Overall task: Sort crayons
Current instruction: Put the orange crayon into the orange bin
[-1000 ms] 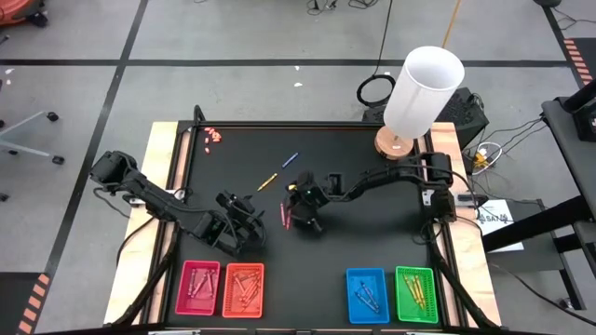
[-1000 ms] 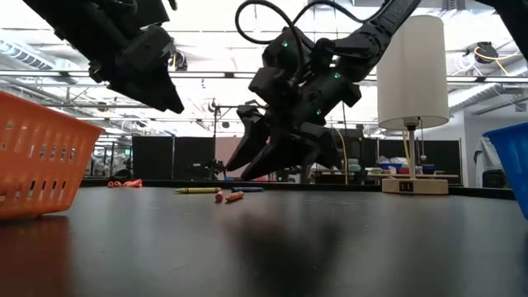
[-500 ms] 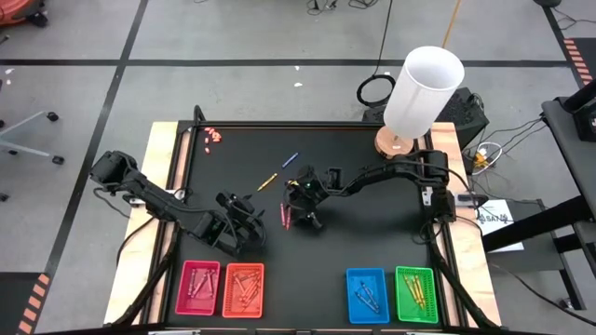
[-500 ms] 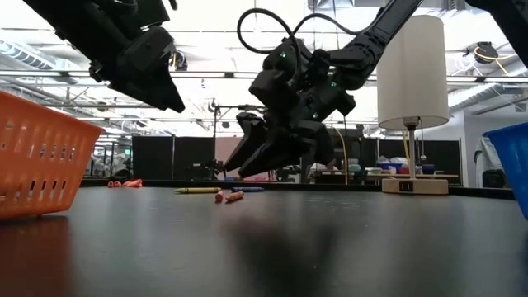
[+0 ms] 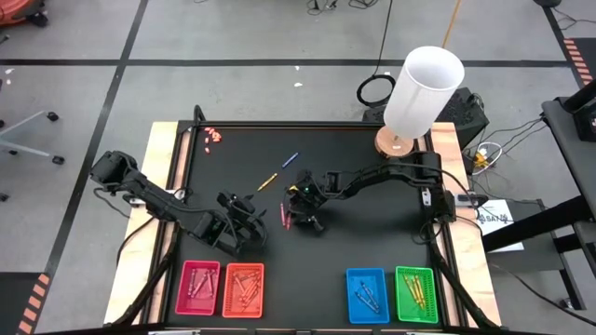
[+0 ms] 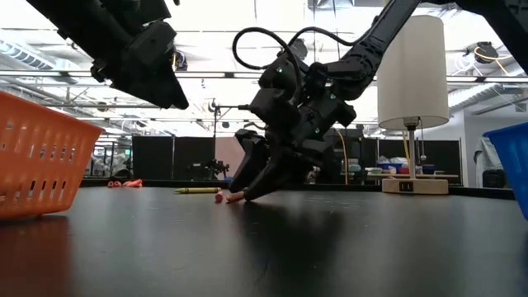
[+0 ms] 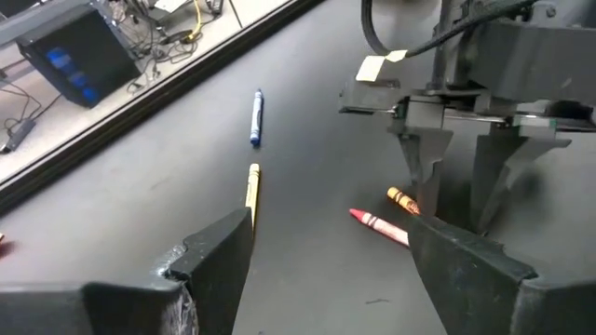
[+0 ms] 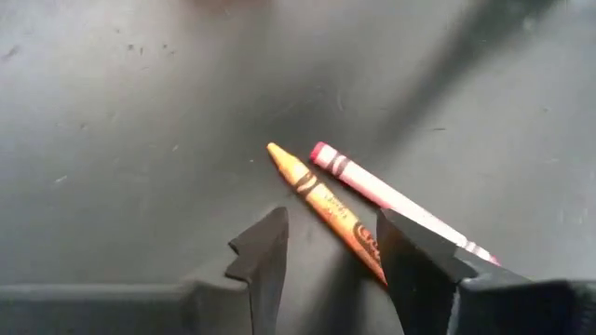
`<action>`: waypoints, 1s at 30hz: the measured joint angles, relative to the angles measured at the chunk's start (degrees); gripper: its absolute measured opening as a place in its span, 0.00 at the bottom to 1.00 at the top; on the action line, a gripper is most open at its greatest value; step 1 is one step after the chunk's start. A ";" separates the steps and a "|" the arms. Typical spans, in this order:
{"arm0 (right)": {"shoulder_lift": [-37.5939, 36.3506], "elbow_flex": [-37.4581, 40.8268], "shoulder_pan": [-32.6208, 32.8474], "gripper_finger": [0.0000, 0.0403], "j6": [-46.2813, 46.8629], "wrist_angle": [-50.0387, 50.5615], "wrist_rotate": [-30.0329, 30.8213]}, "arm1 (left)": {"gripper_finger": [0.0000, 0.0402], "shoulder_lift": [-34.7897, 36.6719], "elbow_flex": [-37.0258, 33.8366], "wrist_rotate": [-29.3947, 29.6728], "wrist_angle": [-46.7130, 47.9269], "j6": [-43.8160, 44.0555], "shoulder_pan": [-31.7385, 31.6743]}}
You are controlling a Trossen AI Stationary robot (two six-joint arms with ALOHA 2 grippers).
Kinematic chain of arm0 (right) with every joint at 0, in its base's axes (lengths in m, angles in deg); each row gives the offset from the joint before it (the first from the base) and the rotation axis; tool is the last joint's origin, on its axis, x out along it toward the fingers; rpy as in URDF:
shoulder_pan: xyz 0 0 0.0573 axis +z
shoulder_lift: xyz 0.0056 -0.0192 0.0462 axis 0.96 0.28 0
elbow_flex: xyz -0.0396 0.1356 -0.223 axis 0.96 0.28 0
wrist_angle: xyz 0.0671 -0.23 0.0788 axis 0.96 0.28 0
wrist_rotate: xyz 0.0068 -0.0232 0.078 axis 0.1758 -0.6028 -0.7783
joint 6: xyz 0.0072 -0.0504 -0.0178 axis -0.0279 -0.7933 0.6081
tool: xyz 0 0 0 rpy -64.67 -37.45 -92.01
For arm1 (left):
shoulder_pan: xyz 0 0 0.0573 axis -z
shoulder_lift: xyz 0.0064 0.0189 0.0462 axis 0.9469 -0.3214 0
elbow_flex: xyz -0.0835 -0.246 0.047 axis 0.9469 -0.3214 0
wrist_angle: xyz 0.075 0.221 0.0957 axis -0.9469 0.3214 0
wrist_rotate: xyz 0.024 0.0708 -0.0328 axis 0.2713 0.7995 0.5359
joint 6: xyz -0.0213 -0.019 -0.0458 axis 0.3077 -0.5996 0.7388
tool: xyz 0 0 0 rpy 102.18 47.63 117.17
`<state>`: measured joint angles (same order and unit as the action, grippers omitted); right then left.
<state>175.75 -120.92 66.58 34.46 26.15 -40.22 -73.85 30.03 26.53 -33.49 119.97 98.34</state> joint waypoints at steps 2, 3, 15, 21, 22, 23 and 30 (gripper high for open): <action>-0.13 0.00 -0.02 0.38 -0.06 0.25 0.03 | 0.73 0.00 0.00 0.09 -0.81 0.01 0.00; -0.12 -0.01 0.00 0.38 -0.06 0.44 0.07 | 0.73 0.00 0.00 0.09 -0.96 0.00 0.00; -0.74 -0.22 1.44 0.38 3.46 8.78 0.97 | 0.73 0.00 0.00 0.09 -1.43 0.09 0.04; -0.85 -0.25 3.13 0.37 6.46 12.29 4.30 | 0.73 0.00 0.00 0.09 -2.96 0.11 0.04; -0.85 -0.24 3.36 0.35 6.46 13.03 4.95 | 0.73 0.00 0.00 0.09 -3.24 0.08 0.04; -0.85 -0.22 3.49 0.34 6.47 13.59 5.54 | 0.73 0.00 0.00 0.09 -3.57 0.07 0.04; -0.74 -0.15 3.63 0.17 6.43 16.63 5.82 | 0.73 0.00 0.00 0.09 -3.59 -0.13 0.04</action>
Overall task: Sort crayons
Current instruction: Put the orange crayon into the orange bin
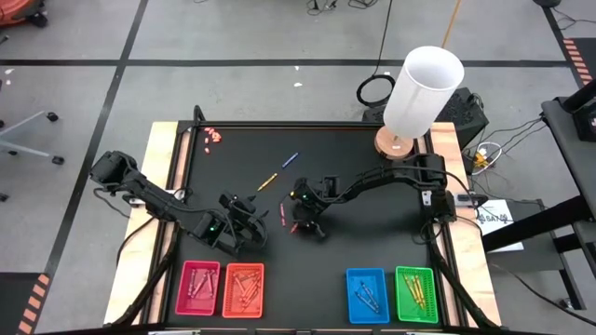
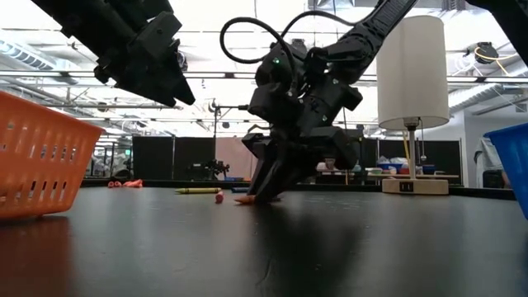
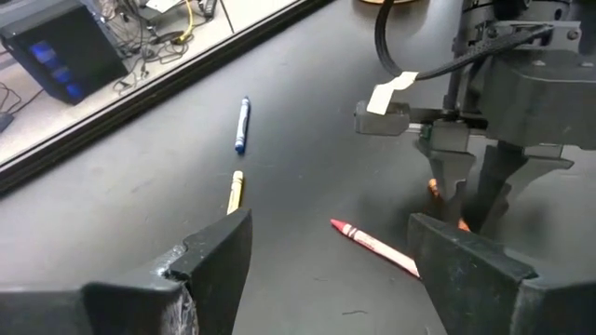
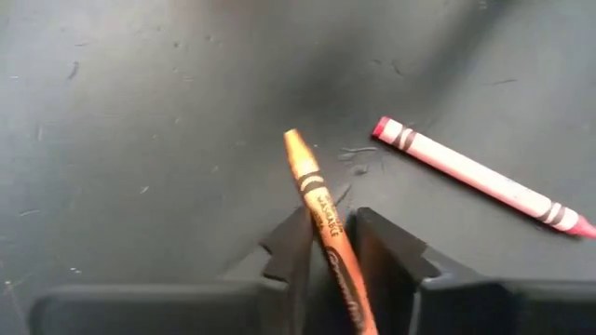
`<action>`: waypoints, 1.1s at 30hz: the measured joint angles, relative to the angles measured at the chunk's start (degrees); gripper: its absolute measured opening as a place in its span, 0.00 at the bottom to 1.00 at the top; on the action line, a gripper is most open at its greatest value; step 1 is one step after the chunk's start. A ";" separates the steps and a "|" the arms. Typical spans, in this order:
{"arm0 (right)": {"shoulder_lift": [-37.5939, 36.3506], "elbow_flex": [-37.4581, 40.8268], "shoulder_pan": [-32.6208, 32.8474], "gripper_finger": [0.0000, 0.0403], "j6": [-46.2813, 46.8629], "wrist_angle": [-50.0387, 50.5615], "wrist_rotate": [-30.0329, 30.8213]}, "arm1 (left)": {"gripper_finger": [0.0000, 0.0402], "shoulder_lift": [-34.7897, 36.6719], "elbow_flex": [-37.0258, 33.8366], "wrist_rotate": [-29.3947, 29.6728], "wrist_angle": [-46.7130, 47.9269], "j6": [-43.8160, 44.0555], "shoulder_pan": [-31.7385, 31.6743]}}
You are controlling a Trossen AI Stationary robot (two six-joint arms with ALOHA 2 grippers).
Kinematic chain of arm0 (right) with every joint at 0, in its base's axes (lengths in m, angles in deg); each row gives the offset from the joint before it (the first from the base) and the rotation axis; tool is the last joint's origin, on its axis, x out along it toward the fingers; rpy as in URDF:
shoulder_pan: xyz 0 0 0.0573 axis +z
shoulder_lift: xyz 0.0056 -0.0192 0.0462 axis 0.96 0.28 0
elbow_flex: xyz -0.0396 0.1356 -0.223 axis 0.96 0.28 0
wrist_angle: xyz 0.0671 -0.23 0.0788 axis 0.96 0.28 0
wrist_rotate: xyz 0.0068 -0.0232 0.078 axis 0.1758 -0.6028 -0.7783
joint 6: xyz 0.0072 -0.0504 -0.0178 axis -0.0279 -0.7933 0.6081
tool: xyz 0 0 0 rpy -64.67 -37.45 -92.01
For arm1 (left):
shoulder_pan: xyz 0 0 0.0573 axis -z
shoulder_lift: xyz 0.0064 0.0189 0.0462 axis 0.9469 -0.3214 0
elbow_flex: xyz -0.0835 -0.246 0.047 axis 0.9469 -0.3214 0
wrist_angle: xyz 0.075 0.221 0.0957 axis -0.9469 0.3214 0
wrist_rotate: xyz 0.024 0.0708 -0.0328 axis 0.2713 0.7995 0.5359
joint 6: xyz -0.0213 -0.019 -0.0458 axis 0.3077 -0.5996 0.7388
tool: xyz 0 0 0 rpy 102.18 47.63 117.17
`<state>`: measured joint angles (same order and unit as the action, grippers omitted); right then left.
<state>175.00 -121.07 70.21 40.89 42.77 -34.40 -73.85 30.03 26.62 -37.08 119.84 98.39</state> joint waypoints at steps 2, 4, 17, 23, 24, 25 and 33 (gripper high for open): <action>0.00 0.00 0.20 0.11 0.27 0.45 -0.01 | 0.73 0.00 0.00 0.00 -0.01 0.01 0.00; 0.02 0.00 0.62 0.05 1.46 0.67 0.22 | 0.73 0.00 0.00 0.00 -0.01 -0.02 0.00; -2.12 0.14 5.25 0.01 16.51 2.32 0.68 | 0.73 0.00 0.00 0.00 0.08 -0.31 0.00; -4.11 0.40 8.67 0.00 21.42 -1.95 -1.70 | 0.73 0.00 0.00 0.21 -0.08 -0.37 0.00; -4.03 0.42 9.46 0.00 22.24 -3.53 -2.81 | 0.73 0.00 0.00 0.22 -0.11 -0.37 0.00; -3.95 0.45 10.16 0.00 22.71 -4.92 -3.42 | 0.73 0.00 0.00 0.23 -0.08 -0.35 0.11; -3.95 2.86 14.12 0.00 26.99 -16.04 -2.51 | 0.73 0.00 0.00 0.60 -0.67 0.09 3.23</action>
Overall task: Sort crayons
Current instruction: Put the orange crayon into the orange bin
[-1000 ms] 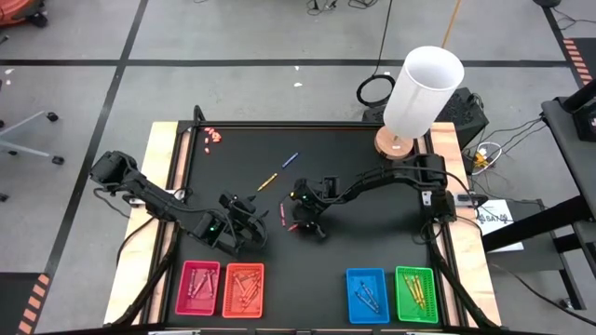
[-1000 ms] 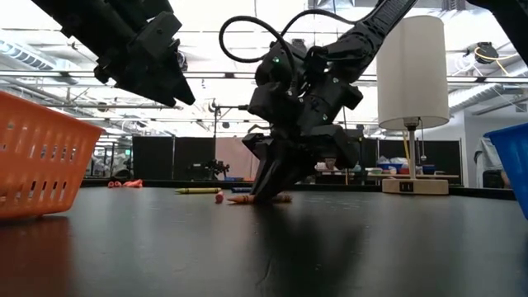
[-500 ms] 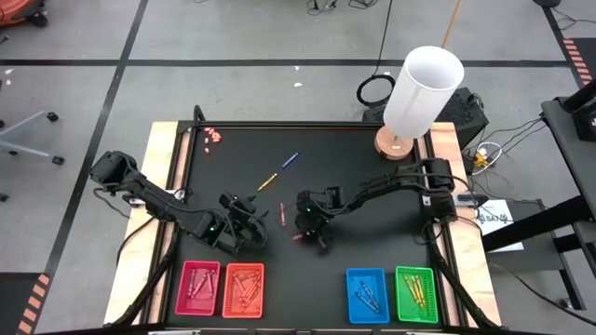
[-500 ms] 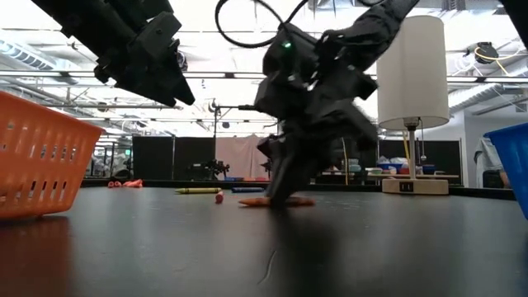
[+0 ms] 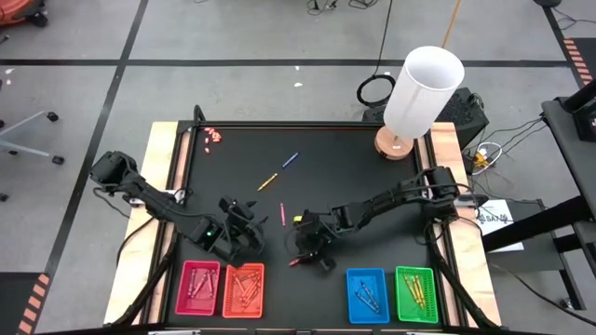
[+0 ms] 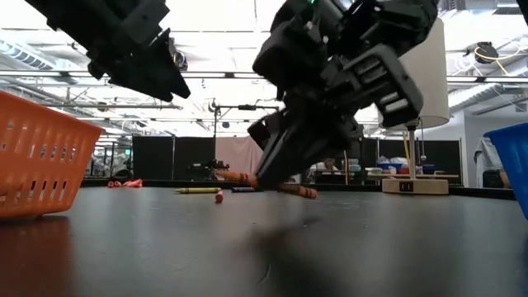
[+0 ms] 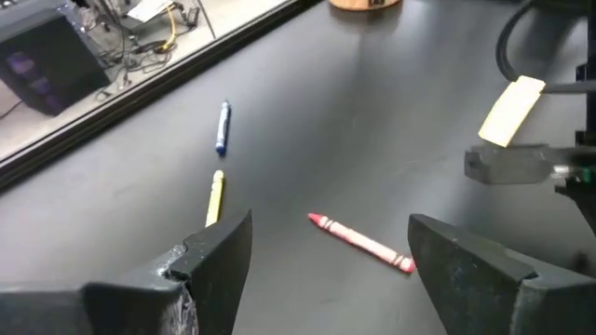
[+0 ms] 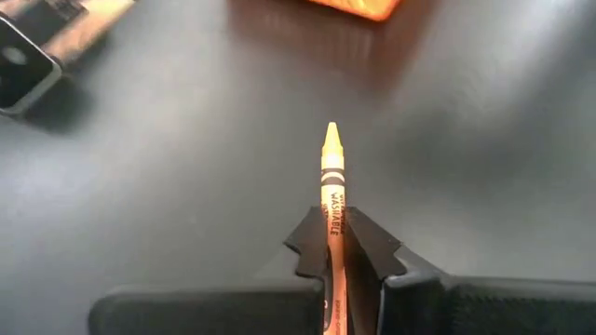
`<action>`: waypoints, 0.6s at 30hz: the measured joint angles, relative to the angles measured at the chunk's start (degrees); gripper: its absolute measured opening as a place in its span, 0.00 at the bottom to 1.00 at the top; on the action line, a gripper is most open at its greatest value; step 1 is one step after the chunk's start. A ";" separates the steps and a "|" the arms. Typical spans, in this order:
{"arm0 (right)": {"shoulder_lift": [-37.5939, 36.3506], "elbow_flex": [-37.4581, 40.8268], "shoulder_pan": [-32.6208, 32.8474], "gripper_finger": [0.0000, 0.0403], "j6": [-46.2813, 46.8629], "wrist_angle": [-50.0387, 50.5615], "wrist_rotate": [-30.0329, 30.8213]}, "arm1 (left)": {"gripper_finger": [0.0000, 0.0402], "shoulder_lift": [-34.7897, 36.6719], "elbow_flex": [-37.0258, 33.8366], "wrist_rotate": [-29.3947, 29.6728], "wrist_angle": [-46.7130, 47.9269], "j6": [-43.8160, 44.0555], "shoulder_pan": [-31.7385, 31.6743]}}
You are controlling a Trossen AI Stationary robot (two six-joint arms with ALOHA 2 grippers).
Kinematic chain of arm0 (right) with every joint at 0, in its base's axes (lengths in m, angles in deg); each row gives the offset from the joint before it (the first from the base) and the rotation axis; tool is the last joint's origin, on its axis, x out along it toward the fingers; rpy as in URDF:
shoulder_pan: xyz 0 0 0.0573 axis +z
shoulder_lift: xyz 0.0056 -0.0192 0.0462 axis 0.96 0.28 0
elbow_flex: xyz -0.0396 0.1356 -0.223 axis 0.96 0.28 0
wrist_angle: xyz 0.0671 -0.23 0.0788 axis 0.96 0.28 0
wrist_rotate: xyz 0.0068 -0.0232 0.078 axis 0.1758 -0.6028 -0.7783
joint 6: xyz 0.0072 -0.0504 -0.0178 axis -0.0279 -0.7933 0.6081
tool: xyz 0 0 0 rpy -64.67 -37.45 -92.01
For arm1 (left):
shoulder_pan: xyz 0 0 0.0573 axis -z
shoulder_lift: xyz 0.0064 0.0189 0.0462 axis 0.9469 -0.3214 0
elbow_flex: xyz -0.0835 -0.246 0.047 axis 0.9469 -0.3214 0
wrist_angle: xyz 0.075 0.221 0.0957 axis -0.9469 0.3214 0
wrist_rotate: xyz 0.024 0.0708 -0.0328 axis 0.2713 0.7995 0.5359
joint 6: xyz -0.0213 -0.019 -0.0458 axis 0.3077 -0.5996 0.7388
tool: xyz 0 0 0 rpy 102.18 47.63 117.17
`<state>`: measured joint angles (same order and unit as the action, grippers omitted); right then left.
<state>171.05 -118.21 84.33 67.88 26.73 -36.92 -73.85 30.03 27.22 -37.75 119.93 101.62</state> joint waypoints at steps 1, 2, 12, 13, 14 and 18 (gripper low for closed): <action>-0.11 0.00 0.21 0.00 0.08 -0.50 -0.01 | 0.73 0.00 0.00 0.32 -0.44 0.00 0.36; -0.17 0.00 0.38 0.00 0.09 -0.92 -0.02 | 0.73 0.00 0.00 0.56 -0.87 0.00 0.66; -6.29 0.84 0.46 0.00 -1.33 0.10 -0.20 | 0.73 0.00 0.00 2.48 -5.64 -2.17 5.16; -7.08 1.61 0.48 0.00 -1.72 -0.20 -0.28 | 0.73 -0.12 0.00 2.75 -6.92 -3.51 5.99; -7.76 2.47 0.48 0.00 -1.77 -1.30 -0.29 | 0.73 -0.40 0.00 3.17 -8.54 -5.06 6.81; -8.57 8.05 0.43 0.00 0.47 -13.09 -0.21 | 0.73 -2.30 0.00 4.67 -15.23 -11.21 10.26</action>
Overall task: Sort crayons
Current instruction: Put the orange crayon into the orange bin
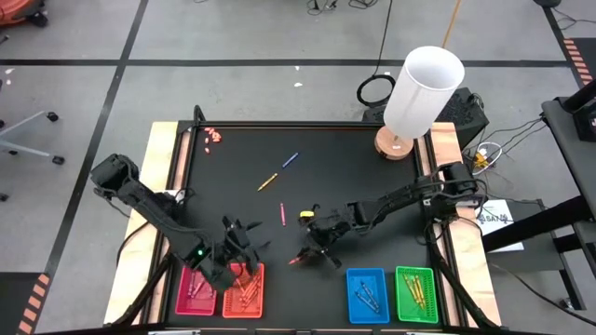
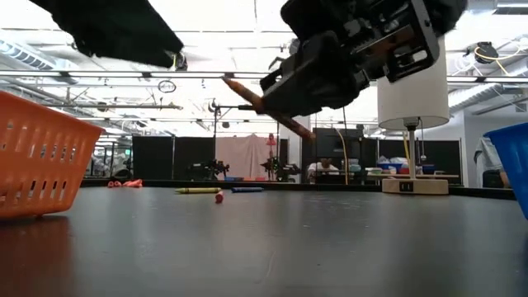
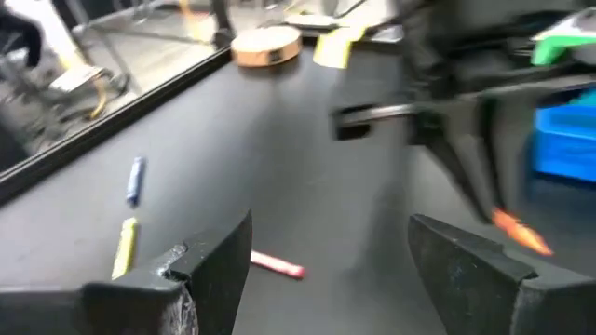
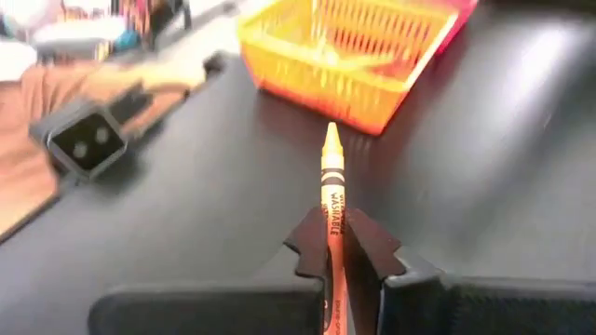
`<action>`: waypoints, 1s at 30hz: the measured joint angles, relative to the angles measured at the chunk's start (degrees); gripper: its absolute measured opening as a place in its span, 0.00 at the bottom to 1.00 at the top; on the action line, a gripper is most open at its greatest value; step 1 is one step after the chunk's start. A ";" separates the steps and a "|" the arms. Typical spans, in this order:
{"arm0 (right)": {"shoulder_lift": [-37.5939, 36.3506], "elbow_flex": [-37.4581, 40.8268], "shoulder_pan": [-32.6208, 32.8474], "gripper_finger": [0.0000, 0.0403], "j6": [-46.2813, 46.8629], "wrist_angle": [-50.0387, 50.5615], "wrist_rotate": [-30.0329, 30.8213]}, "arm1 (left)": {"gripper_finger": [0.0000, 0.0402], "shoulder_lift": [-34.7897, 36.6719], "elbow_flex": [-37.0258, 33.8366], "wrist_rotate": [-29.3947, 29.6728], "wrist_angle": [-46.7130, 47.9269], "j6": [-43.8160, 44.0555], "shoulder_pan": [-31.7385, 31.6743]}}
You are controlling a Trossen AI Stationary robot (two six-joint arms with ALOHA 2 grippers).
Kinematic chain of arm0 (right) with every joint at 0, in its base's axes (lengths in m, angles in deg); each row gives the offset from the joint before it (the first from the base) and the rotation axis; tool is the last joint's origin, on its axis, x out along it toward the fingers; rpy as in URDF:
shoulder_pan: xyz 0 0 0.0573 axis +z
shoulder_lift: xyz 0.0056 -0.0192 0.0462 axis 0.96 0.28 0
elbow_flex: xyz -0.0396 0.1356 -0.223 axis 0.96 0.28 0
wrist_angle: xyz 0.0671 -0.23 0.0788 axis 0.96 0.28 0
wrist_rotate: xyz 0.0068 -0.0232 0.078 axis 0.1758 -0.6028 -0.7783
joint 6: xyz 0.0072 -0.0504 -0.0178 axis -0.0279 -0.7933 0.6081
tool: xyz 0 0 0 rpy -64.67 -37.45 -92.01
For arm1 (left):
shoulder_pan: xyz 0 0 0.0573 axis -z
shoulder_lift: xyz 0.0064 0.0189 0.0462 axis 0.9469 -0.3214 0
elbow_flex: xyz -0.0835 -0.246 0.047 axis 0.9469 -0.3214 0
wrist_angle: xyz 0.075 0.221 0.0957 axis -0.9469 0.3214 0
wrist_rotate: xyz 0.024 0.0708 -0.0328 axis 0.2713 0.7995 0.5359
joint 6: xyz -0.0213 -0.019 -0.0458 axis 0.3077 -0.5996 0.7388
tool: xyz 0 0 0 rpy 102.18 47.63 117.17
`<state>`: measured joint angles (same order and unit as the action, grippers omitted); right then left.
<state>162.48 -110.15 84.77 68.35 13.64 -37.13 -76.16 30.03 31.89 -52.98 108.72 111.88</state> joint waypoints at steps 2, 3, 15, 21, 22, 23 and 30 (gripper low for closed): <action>0.12 3.37 0.00 0.00 1.63 -9.52 0.19 | 0.73 -1.61 0.00 0.43 -2.70 -1.48 1.08; 0.26 4.74 0.00 0.00 2.57 -14.52 0.21 | 0.73 -2.51 0.00 0.94 -3.73 -2.02 1.41; 0.30 8.73 0.70 0.00 8.54 -49.95 6.73 | 0.73 -10.61 0.00 8.74 -21.72 -8.40 1.02; 0.30 8.71 1.98 0.00 5.59 -52.24 13.95 | 0.73 -10.90 0.00 7.65 -36.55 -20.95 -1.08; 0.30 8.70 2.15 0.00 5.16 -52.86 13.96 | 0.73 -10.90 0.00 6.54 -38.72 -22.70 -1.63; 0.30 8.69 2.26 0.00 4.74 -53.55 13.96 | 0.73 -10.90 0.00 5.04 -40.83 -24.58 -2.22; 0.30 8.63 2.60 0.00 3.02 -56.75 15.93 | 0.73 -10.90 0.00 -6.56 -49.56 -31.22 -6.13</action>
<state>162.78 -101.53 87.37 71.37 -43.11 -21.20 -87.05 30.03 25.33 -102.54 77.50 105.75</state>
